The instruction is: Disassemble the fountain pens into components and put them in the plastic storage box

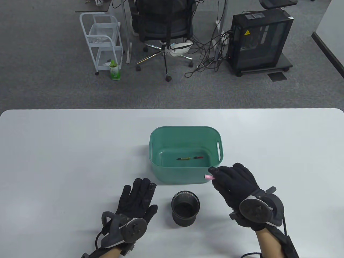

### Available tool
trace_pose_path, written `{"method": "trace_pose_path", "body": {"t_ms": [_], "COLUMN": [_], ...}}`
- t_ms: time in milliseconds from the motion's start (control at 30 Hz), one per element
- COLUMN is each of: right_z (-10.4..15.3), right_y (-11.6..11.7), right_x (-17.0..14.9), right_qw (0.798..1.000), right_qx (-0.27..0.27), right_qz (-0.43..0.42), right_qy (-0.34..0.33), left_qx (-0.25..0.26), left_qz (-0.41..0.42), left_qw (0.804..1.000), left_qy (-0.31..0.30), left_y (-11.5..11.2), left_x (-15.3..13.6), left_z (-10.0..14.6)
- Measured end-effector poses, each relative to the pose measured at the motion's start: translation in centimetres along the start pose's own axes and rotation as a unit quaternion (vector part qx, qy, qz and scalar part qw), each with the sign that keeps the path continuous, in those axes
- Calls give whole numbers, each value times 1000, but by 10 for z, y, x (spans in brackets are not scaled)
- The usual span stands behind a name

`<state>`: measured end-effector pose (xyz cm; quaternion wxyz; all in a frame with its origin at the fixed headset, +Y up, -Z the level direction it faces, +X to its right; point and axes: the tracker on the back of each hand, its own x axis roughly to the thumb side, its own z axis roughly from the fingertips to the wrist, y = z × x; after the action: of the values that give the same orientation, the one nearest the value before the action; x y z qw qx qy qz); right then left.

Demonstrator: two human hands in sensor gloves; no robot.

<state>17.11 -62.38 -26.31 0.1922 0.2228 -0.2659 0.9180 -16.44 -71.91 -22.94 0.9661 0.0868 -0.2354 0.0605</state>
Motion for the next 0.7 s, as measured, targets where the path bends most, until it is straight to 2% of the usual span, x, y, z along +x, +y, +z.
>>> {"method": "trace_pose_path", "body": {"t_ms": [367,700], "right_z": [-55,-76], "right_y": [43,72], "right_x": [-7,-17], "right_qw": [996,991], "right_qx": [84,117], "right_qz": [16,34], "right_qy": [35,62], "left_qx": [6,-5], "left_qz": [7,5], "left_qw": [1000,1000], "left_qy": [5,0], "left_y": [2,0], "left_x": [-4,-3], "left_z": [1,1]}}
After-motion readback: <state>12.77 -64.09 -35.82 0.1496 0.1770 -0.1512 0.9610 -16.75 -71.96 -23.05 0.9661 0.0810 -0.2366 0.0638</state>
